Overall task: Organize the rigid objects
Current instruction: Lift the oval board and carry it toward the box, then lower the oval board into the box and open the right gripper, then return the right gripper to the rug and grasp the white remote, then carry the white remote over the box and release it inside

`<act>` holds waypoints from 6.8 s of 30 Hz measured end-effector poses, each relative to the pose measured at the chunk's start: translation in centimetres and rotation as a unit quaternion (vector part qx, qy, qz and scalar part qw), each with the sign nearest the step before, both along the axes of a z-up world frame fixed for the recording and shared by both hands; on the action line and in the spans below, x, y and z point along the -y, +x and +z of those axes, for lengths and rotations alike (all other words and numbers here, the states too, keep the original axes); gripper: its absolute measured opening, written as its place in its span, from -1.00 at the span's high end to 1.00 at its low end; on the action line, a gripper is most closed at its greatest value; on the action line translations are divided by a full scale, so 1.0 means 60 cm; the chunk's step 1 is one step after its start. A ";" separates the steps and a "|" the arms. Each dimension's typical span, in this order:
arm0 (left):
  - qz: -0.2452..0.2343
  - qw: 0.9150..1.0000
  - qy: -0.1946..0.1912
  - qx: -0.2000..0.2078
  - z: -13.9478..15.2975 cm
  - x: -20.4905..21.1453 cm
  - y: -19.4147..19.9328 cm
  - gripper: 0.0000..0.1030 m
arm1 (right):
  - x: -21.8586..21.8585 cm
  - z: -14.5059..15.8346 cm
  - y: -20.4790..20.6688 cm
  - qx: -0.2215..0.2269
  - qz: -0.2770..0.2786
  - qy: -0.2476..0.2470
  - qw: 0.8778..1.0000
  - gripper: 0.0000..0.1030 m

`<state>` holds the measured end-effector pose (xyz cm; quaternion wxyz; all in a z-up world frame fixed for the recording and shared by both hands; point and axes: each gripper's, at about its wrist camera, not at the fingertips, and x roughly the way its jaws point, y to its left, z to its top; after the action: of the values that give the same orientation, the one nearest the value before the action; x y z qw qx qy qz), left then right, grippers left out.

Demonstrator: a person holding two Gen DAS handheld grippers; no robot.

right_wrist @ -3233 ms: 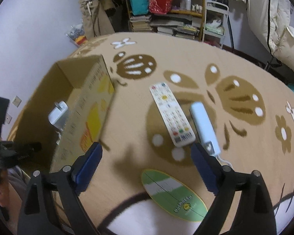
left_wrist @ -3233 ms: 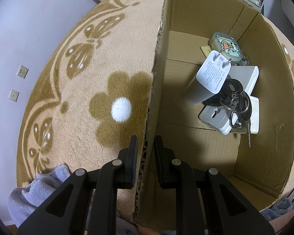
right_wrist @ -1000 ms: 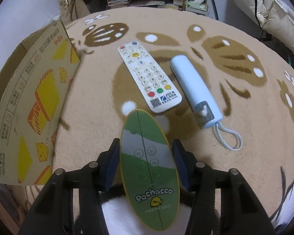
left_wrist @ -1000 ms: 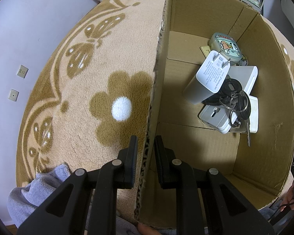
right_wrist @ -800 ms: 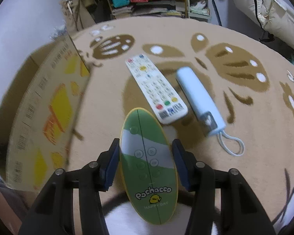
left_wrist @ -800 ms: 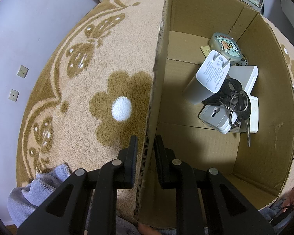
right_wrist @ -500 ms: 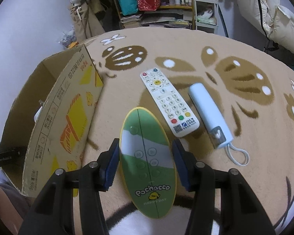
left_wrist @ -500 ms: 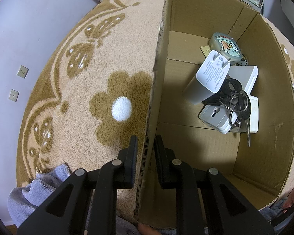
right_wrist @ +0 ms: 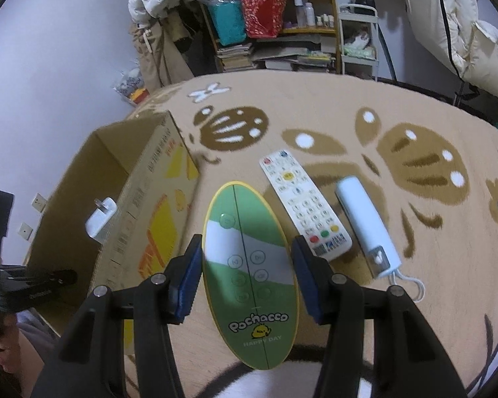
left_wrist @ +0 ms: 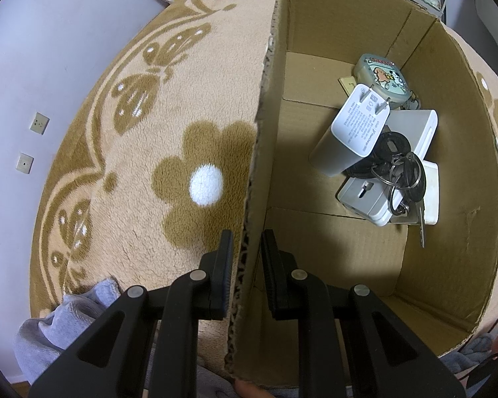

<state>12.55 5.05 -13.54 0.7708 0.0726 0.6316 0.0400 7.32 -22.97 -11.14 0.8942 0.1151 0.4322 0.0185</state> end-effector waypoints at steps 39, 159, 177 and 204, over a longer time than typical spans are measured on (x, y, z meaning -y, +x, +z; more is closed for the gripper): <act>-0.001 1.000 0.003 0.000 -0.004 0.005 0.002 0.67 | -0.157 0.100 0.078 0.054 0.083 0.109 0.989 -0.10; -0.004 1.000 0.008 0.001 -0.005 0.006 0.002 0.66 | -0.025 -0.031 0.099 -0.023 0.033 -0.022 0.999 0.14; -0.003 1.000 0.007 0.000 -0.006 0.007 0.002 0.66 | -0.112 0.158 0.088 0.092 0.096 0.008 0.991 0.14; -0.003 1.000 0.005 0.000 -0.006 0.008 0.002 0.66 | -0.194 0.067 0.103 0.004 0.152 0.060 0.987 0.14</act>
<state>12.69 4.55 -13.89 0.7708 0.0779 0.6310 0.0410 13.50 -11.32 -7.12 0.8741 0.1017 0.4395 0.1802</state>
